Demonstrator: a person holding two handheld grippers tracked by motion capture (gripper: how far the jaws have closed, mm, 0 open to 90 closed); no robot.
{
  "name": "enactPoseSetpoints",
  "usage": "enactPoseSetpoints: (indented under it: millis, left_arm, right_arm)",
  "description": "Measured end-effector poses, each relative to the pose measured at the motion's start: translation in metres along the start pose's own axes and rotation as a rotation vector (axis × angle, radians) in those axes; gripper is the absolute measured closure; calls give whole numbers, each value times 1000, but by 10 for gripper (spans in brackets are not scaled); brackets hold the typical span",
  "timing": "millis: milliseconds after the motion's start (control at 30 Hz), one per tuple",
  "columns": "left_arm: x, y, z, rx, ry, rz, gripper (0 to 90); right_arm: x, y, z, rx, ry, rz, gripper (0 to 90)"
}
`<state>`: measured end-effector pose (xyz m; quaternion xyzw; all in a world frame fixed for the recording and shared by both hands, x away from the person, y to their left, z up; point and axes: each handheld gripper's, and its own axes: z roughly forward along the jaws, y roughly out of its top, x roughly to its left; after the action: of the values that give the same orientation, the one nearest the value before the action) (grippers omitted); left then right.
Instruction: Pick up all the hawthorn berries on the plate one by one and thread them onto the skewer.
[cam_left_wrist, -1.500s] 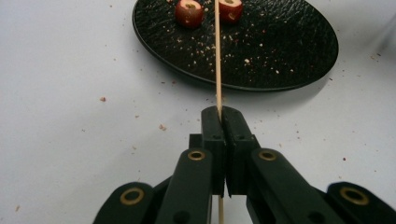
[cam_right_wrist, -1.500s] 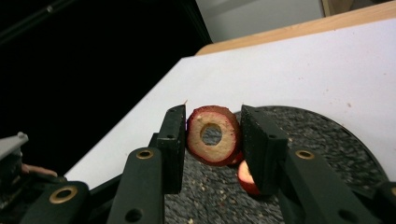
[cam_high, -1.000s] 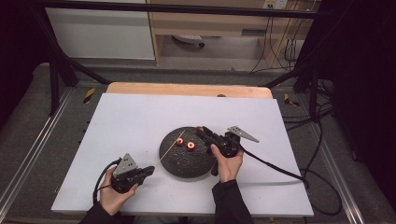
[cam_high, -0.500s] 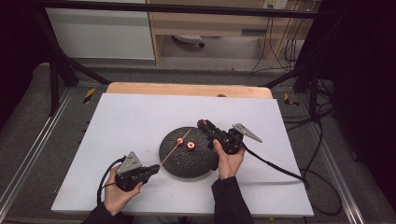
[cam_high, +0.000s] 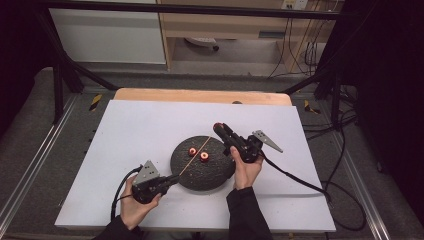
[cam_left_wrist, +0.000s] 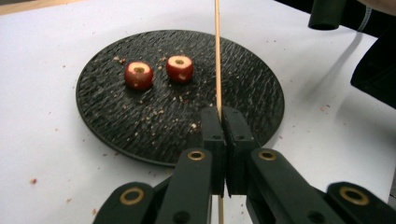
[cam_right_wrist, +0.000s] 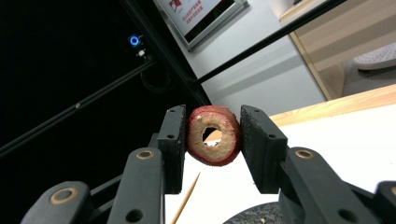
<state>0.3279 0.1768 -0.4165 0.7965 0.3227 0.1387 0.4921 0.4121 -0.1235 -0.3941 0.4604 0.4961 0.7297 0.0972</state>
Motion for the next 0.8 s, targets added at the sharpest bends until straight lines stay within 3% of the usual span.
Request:
enactPoseSetpoints:
  millis: [467,800]
  left_arm:
    - [-5,3,4,-12,-10,-11,883]
    - [-9,7,10,-31,-1,-44,883]
  right_arm:
    - [1,-7,2,-30,4,22,627]
    - [1,-12,3,-36,10,32,627]
